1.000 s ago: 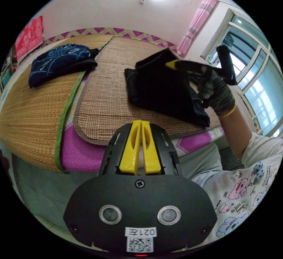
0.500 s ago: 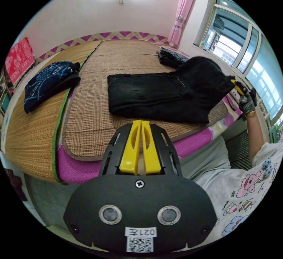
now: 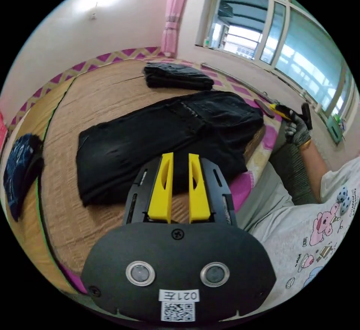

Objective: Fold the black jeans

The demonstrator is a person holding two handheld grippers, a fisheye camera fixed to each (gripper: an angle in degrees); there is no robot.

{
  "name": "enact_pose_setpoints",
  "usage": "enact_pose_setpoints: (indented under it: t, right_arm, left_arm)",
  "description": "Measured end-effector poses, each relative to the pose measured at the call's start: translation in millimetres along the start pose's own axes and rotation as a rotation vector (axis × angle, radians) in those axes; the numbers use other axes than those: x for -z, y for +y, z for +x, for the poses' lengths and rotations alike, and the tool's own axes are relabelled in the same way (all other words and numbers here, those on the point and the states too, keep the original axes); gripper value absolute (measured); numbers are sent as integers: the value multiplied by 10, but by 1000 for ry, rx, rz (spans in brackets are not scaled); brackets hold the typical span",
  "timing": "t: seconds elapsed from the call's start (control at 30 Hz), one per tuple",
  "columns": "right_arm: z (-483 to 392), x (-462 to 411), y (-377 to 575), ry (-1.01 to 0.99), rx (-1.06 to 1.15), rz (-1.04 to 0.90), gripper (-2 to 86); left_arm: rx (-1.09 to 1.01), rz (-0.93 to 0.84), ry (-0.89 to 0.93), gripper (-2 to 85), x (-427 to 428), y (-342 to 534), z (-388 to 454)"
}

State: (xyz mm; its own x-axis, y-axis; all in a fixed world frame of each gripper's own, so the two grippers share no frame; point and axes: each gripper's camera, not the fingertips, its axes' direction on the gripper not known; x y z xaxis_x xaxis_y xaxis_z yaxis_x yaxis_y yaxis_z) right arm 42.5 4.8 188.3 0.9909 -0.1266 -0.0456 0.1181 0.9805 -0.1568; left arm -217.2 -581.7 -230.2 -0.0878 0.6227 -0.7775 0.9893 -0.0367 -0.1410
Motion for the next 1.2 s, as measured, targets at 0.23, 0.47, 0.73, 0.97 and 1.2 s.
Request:
enact_pose_setpoints:
  t: [0.23,0.47,0.73,0.97,1.2]
  right_arm:
    - [-1606,-1600,-190,260,537,-296,95]
    - [-1752,-2288,-23,354,550,-406,104]
    - [-1952,-2329,108,376,565,-399,103]
    - [-2044,-2323,182,367,559,-404,102]
    - [-2111,-2299,253,370,557,-404,103]
  left_arm:
    - [-106,-28,-48,98,-731,-637,475]
    - [-92,-76,-84,63,-854,-747,479]
    - [3,5,-28,-7,-574,-818,180]
    - [93,224,-150,-9,767,-719,-635]
    - [423,263,-457,-9,2345,203,-2309]
